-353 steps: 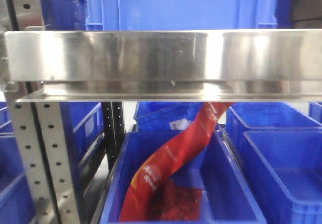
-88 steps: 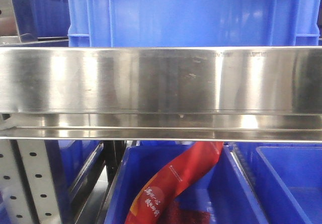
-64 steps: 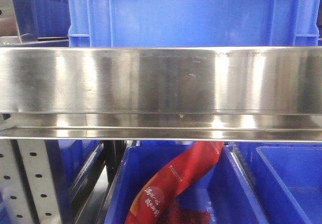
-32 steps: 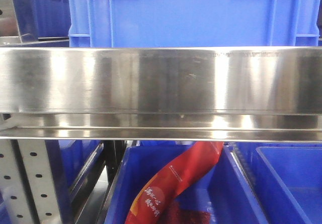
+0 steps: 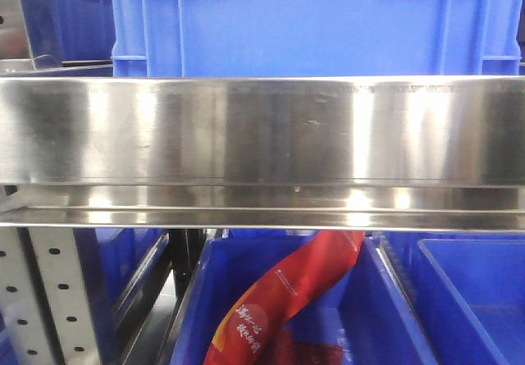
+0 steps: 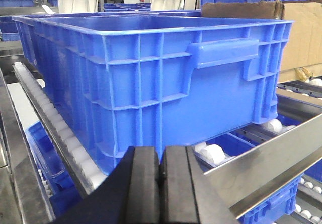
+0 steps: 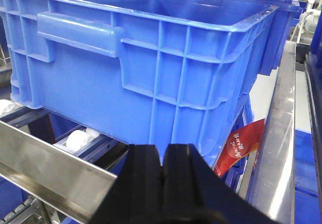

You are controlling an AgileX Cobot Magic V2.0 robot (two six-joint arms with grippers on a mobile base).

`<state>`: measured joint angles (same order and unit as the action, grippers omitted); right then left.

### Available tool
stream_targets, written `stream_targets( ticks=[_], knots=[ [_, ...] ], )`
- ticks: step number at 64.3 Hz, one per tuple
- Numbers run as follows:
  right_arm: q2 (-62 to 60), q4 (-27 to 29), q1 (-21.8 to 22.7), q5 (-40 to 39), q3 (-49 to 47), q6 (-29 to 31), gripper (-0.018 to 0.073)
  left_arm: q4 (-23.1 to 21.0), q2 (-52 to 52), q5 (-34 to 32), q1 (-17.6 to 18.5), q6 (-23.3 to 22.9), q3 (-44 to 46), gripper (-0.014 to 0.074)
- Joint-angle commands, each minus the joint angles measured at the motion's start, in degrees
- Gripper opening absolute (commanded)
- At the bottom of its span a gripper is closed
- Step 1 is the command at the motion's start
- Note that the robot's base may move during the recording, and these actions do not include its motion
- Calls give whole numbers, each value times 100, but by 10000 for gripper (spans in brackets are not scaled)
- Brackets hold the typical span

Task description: Grab block from conveyor and place in blue bin

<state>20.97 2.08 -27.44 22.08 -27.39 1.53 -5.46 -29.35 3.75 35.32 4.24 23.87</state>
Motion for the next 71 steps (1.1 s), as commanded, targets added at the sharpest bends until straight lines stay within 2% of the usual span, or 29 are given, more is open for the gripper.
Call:
stream_targets(
  ticks=[1,26,32,41,61,71],
  knots=[
    [-27,1,-12,-157,5,-6,-162,-51,40,-172,36,-37,10,-111],
    [-27,1,-12,-157,5,-6,-162,-51,51,-186,36,-37,-1,-111],
    [-27,1,-12,-157,5,-6,-162,110,161,-224,-121,-37,-114,-111],
    [-27,1,-12,-157,5,-6,-162,121,626,-300,-670,-37,-438,-111],
    [-27,1,-12,-157,5,-6,-162,121,2195,-310,-2403,-37,-1667,-111],
    [-27,1,-12,-157,5,-6,-162,121,2808,-310,-3066,-37,-2181,-111]
  ],
)
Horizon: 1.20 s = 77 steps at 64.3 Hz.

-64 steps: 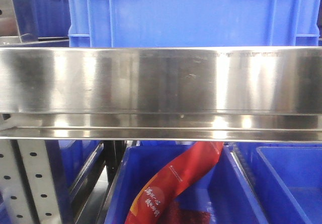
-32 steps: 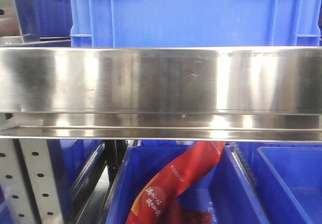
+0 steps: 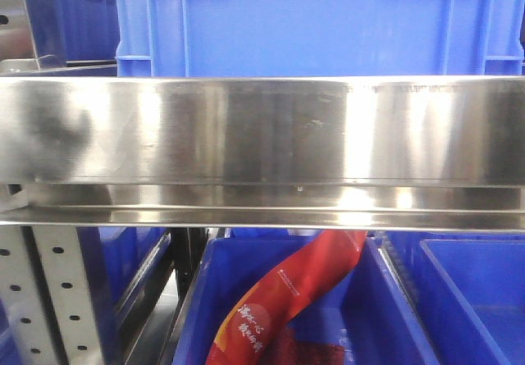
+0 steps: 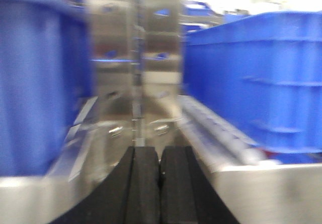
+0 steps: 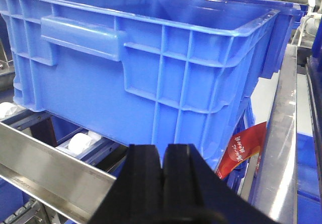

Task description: Grab block from conveyor and place in blue bin

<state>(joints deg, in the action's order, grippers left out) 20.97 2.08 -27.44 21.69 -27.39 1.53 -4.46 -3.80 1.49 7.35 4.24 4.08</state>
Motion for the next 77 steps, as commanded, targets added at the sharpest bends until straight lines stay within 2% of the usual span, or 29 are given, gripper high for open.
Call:
stream_targets(
  ticks=[1,10,15,77],
  knots=[
    [-27,1,-12,-118,5,-6,-162,22,288,-98,-318,-37,-241,-111],
    [-27,1,-12,-118,5,-6,-162,22,380,-256,-685,-37,-408,-111],
    [-27,1,-12,-118,5,-6,-162,22,380,-87,-760,-37,-408,-111],
    [-27,1,-12,-118,5,-6,-162,22,380,-91,-764,-37,-408,-111]
  ],
)
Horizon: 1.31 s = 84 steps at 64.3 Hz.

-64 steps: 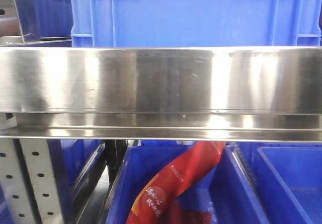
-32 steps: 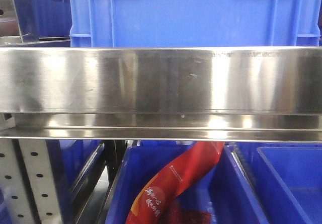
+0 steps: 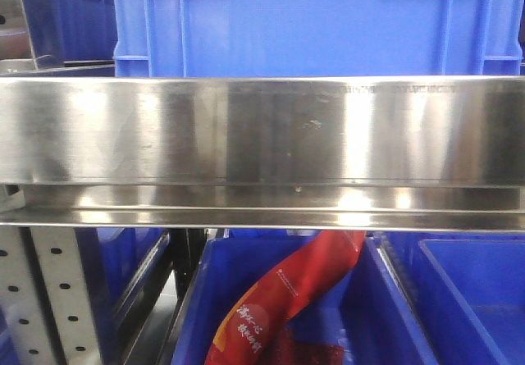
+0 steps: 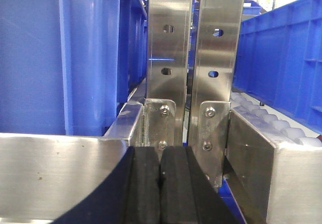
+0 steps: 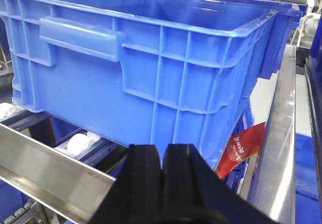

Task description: Grab block from conveyor and place in blue bin

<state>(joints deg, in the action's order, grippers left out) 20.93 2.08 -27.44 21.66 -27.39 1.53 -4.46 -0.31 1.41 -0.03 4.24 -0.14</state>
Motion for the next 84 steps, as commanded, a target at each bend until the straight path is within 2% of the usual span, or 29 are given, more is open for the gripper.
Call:
stream_targets(
  ticks=[1,11,16,33,46,60,64,67,84],
  knots=[
    [-24,1,-12,-115,5,-6,-162,22,31,-83,-26,-37,14,-111],
    [-24,185,11,-139,5,-6,-162,22,31,-83,-26,-37,14,-111],
    [-83,185,197,-153,17,-6,-162,22,31,-83,-26,-37,14,-111],
    [-812,185,1516,-775,708,-6,-162,22,31,-83,-26,-37,14,-111],
    [-1559,185,2154,-1402,1794,-6,-162,22,31,-83,-26,-37,14,-111],
    [-2093,185,2232,-1768,2723,-6,-162,22,31,-83,-26,-37,14,-111],
    [-2093,185,2235,-1942,2739,-6,-162,22,31,-83,-26,-37,14,-111],
    [-2093,185,2260,-1728,2739,-6,-162,22,31,-83,-26,-37,14,-111],
    [-2093,175,2462,-1610,2739,-6,-162,22,31,-83,-26,-37,14,-111]
  ],
)
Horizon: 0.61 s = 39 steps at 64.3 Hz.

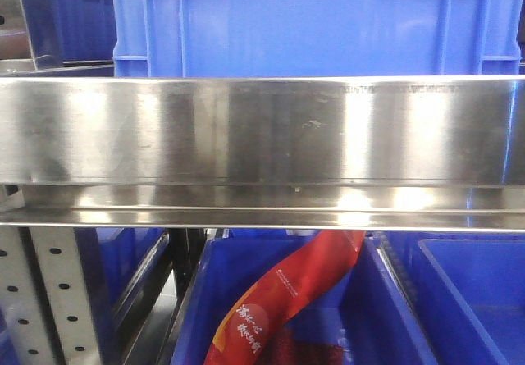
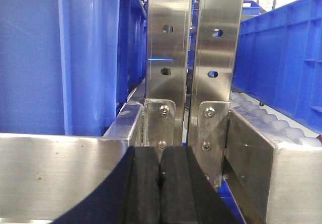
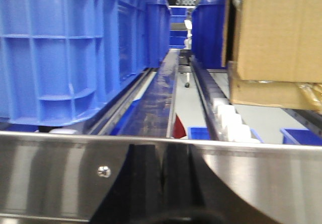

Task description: Grab block from conveyor and place in blue bin

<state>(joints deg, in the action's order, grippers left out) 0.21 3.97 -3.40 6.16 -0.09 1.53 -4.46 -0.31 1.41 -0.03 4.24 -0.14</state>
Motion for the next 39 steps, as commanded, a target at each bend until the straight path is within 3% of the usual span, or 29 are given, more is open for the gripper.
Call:
stream_targets(
  ticks=[1,39],
  knots=[
    [-21,-15,59,-60,9,-6,-162,22,31,-83,-26,-37,14,-111],
    [-21,-15,59,-60,9,-6,-162,22,31,-83,-26,-37,14,-111]
  ],
)
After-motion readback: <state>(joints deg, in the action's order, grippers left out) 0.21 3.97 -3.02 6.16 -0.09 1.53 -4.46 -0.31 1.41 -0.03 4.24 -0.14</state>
